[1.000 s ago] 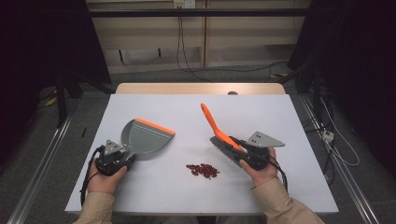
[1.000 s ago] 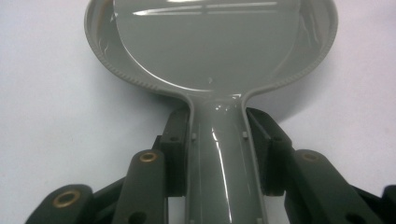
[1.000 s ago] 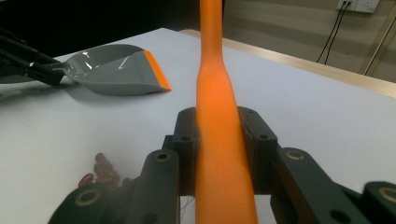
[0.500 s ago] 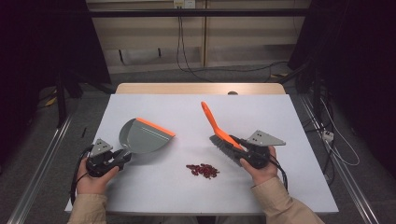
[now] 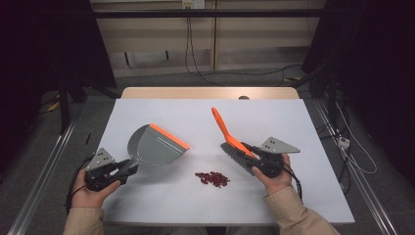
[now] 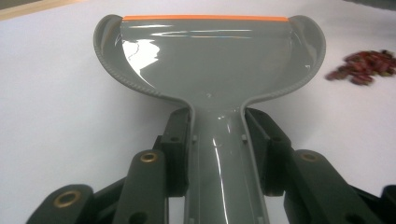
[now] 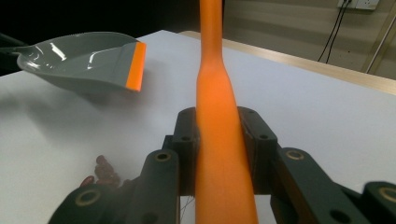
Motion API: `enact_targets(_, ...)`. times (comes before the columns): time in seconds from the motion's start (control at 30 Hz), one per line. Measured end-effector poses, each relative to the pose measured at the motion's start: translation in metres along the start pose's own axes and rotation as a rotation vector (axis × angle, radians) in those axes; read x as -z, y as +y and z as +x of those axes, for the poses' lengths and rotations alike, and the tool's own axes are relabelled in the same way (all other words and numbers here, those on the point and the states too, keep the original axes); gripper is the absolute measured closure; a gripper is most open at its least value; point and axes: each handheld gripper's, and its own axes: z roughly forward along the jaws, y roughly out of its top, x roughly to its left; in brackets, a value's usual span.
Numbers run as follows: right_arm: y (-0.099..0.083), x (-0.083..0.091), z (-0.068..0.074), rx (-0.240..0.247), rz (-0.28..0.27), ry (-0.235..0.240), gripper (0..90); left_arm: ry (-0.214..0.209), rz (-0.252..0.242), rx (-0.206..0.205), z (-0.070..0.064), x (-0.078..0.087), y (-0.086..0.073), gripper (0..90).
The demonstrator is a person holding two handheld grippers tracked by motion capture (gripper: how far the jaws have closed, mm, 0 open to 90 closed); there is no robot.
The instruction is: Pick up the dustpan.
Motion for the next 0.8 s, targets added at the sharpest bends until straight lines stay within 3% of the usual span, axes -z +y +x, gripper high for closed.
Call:
enact_targets(0.23,-0.001,0.0,-0.002,-0.006,0.001,-0.006,71.3,-0.077,-0.008,-0.034,-0.003,0.007,-0.004,62.7)
enact_targets(0.43,-0.002,-0.001,-0.003,-0.009,0.011,-0.013,71.2,-0.128,0.004,-0.09,-0.005,0.013,-0.007,62.6)
enact_targets(0.8,-0.005,-0.006,-0.002,-0.009,0.033,-0.019,71.3,-0.212,0.065,-0.162,-0.013,0.014,-0.013,62.6)
